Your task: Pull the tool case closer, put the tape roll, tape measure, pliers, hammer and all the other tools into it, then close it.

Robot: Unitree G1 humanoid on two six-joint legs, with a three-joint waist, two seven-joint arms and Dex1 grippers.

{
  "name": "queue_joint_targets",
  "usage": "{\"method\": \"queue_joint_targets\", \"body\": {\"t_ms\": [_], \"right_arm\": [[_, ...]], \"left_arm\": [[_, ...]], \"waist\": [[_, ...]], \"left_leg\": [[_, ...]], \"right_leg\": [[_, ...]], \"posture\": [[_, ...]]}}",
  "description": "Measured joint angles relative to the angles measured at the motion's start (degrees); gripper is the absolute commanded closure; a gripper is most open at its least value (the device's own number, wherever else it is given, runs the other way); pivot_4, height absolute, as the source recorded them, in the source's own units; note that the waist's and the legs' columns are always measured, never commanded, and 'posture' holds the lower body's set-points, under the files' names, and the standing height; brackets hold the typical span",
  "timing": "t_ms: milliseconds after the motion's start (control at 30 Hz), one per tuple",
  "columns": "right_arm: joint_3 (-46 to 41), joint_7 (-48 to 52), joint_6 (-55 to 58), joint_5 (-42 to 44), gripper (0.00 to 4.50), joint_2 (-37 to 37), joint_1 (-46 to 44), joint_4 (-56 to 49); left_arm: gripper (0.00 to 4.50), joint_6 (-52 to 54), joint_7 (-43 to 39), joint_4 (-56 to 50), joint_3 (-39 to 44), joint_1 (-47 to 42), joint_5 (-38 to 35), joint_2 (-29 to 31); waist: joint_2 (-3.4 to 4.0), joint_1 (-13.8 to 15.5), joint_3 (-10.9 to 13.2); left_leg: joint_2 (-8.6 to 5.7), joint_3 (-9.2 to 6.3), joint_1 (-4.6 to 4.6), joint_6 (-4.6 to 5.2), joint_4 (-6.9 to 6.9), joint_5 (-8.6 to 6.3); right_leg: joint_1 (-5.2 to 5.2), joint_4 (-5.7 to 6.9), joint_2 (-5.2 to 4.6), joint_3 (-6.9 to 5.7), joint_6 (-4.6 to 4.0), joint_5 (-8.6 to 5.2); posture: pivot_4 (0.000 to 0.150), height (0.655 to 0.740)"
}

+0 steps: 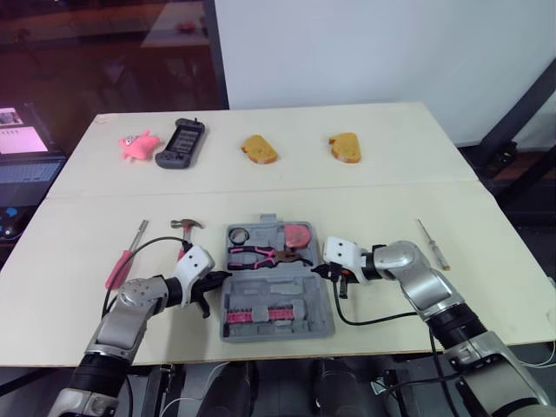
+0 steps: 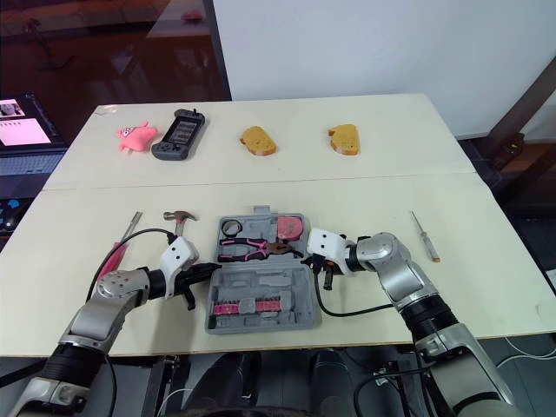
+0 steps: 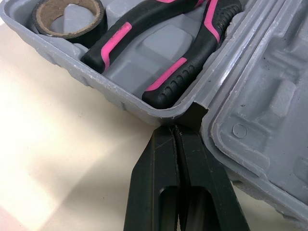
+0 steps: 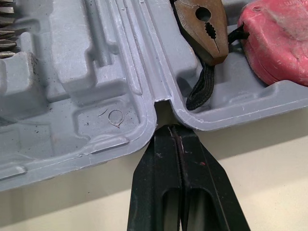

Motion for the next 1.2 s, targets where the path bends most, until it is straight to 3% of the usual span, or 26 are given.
{"method": "queue_joint_targets", "body": {"t_ms": [967, 1200], "right_arm": [[-0.2, -1.0, 0.0, -0.4, 4.5, -0.3, 0.5, -0.5], [-2.9, 0.3, 1.3, 2.2, 4.5, -5.1, 1.8, -0.6]], "left_arm": [[4.44, -1.6, -0.4, 2.4, 0.3, -1.5, 0.0, 0.7], [4.44, -2.6, -1.3, 1.5, 6.0, 0.4, -2.9, 6.7]], "waist": [[0.0, -0.1, 0.0], [0.0, 0.0, 0.0]], "left_leg": [[0.01, 0.0, 0.04, 0.0, -0.01, 0.0], [0.01, 0.01, 0.03, 0.0, -0.06, 0.0]], "right_leg": [[0.03, 0.0, 0.0, 0.0, 0.0, 0.0], [0.02, -0.06, -0.04, 0.0, 0.0, -0.01]], "posture": [[0.15, 0.74], [0.15, 0.74]]}}
